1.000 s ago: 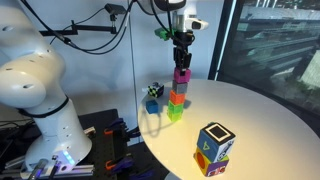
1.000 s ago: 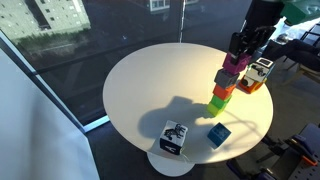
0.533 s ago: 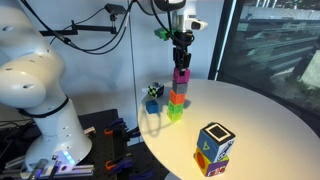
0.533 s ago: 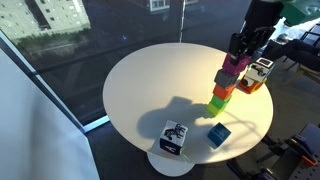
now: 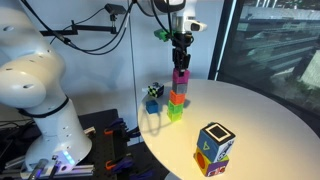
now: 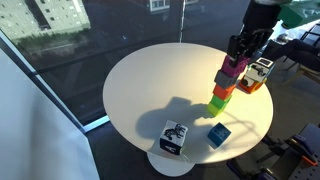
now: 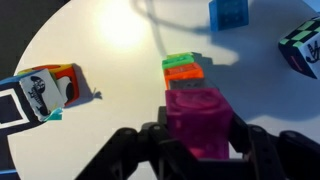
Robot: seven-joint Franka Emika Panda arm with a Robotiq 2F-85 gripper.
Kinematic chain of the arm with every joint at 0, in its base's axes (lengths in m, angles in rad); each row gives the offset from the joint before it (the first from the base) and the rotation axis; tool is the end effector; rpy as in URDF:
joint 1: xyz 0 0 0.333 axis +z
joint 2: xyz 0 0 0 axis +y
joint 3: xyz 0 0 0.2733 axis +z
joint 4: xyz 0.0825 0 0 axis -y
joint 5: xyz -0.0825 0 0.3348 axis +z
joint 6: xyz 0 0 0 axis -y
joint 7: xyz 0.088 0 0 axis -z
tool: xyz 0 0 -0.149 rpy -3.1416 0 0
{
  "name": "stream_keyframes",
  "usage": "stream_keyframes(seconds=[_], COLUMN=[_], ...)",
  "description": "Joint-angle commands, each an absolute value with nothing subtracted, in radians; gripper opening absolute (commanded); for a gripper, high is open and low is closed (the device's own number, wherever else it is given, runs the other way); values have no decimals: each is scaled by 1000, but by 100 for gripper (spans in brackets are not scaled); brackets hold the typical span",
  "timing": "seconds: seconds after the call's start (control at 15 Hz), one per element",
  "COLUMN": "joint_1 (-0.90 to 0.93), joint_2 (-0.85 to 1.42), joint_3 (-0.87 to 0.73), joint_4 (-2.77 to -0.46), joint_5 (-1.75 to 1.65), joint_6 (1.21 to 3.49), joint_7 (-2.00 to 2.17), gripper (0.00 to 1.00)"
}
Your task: Put the pink block on top of the grey block
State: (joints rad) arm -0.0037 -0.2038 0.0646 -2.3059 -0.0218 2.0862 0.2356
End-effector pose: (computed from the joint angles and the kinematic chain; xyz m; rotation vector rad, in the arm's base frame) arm 0.4409 0.0249 0.3683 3.0969 -0.2565 -0.0179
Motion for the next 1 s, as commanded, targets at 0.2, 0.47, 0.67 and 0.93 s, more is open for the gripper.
stream_keyframes(seconds=[0.2, 0.47, 0.67, 0.93], joint_1=[-2, -2, 0, 3], joint_2=[-180, -178, -189, -214], joint_3=[70, 68, 66, 59], joint_4=[-2281, -2281, -2285, -2293], joint_5=[-61, -60, -53, -28], joint_6=[2071, 2070, 2066, 2056], joint_7=[280, 276, 268, 236], gripper=[32, 98, 100, 100])
